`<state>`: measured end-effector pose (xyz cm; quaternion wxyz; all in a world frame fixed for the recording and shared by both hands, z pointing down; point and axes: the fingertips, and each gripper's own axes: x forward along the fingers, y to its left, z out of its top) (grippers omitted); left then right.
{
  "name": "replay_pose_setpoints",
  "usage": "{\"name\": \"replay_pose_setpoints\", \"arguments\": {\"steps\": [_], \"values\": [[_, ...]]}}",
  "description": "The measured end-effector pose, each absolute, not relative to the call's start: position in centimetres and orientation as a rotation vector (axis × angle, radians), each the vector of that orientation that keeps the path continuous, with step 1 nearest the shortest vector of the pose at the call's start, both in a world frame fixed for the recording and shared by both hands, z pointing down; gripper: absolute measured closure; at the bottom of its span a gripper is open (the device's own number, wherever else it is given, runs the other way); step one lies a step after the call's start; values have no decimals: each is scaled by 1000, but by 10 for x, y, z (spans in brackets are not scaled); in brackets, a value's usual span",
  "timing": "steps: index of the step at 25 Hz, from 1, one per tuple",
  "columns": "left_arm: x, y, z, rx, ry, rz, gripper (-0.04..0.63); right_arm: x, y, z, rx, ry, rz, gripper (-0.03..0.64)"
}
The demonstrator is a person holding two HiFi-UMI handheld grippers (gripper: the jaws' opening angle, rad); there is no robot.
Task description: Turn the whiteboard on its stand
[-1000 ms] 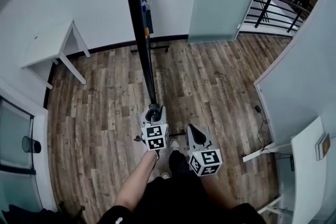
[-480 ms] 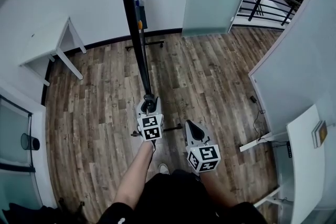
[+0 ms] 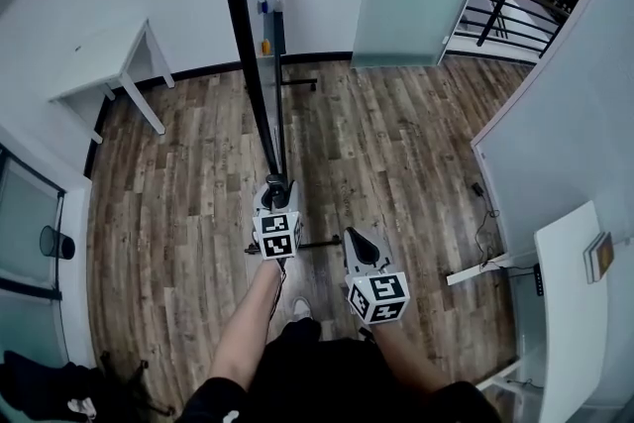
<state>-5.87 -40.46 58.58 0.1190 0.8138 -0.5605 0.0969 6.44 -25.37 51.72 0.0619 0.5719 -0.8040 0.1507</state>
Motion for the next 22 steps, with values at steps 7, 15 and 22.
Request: {"name": "replay_pose_setpoints", "arguments": {"steps": [7,15,22], "values": [[-62,-373,587,2378,-1640,283,410,65,-218,523,1700,-2440,473,603],[-62,-345,587,2375,-1658,275,411,68,-192,527,1669,-2455,481,603],[-62,-332,587,2372,-1665,279,411,71,-182,533,1656,-2477,494,603]]}}
